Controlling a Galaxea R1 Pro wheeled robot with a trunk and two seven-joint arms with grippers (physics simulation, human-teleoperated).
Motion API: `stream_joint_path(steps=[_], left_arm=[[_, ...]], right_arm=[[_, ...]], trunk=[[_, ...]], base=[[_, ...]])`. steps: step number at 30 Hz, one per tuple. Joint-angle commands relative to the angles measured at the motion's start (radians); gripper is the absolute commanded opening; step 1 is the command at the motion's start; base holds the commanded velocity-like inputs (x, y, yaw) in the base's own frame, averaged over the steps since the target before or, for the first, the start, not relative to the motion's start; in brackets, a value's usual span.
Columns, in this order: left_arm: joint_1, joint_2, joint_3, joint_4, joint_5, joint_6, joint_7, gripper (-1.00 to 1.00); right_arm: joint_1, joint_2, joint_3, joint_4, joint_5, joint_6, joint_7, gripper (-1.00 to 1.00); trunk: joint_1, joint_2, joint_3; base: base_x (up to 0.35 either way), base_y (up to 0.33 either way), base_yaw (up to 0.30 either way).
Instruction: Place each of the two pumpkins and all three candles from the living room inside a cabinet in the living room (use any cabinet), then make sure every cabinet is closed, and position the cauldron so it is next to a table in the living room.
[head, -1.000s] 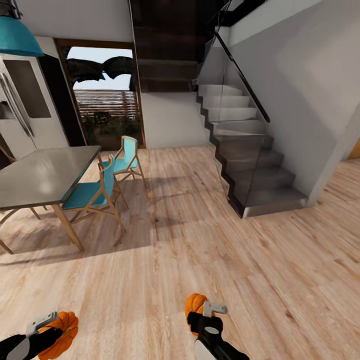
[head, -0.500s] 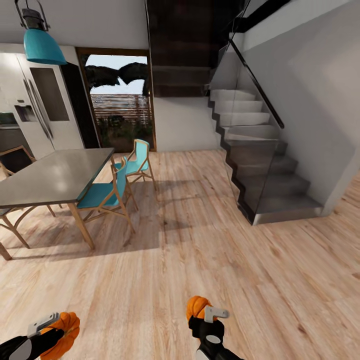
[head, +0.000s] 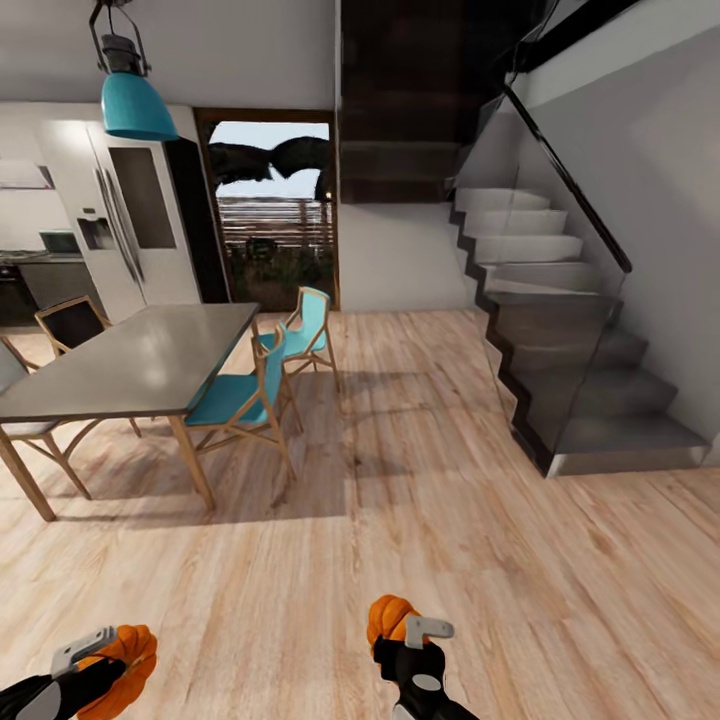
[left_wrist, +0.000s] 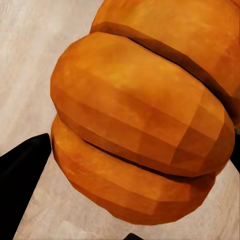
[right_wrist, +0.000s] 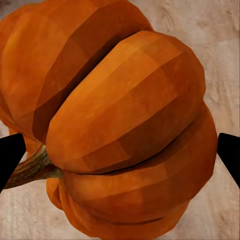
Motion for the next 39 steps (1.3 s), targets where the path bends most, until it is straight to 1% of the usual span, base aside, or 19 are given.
stream_joint_path(steps=[1, 5, 9, 19, 25, 30, 39], left_arm=[[0.000, 0.001, -0.002, 0.000, 0.004, 0.004, -0.002, -1.00], [0.000, 0.000, -0.002, 0.001, 0.004, -0.003, -0.002, -1.00], [0.001, -0.001, -0.002, 0.001, 0.008, -0.037, -0.002, -1.00], [0.003, -0.001, -0.002, 0.001, 0.009, -0.042, -0.002, -1.00], [0.003, -0.002, -0.003, 0.005, 0.009, -0.045, -0.002, -1.00], [0.004, -0.003, -0.002, 0.011, 0.009, -0.077, -0.002, -1.00], [0.004, -0.003, -0.002, 0.015, 0.010, -0.084, -0.002, -1.00]], right_arm=[[-0.002, -0.001, 0.008, -0.001, -0.007, -0.002, -0.007, -1.00], [-0.002, -0.001, 0.009, 0.000, -0.007, -0.003, -0.006, -1.00], [-0.002, -0.001, 0.009, 0.001, -0.007, -0.003, -0.006, -1.00], [-0.002, 0.000, 0.009, 0.003, -0.008, -0.003, -0.006, -1.00], [-0.002, 0.000, 0.009, 0.038, -0.006, -0.003, -0.006, -1.00], [-0.002, 0.000, 0.009, 0.044, -0.007, -0.018, -0.006, -1.00], [-0.002, 0.000, 0.009, 0.045, -0.007, -0.024, -0.006, -1.00]], trunk=[[0.000, -0.001, 0.000], [0.000, -0.001, 0.000], [0.000, -0.001, 0.002], [0.000, -0.001, 0.008], [0.000, -0.001, 0.011], [0.000, -0.001, 0.012], [0.000, -0.001, 0.012]], base=[[0.017, 0.249, 0.070], [-0.068, 0.137, 0.026], [-0.015, 0.018, 0.161], [-0.060, 0.001, 0.263], [-0.018, 0.000, 0.272], [-0.001, 0.000, 0.281], [0.000, 0.000, 0.282]])
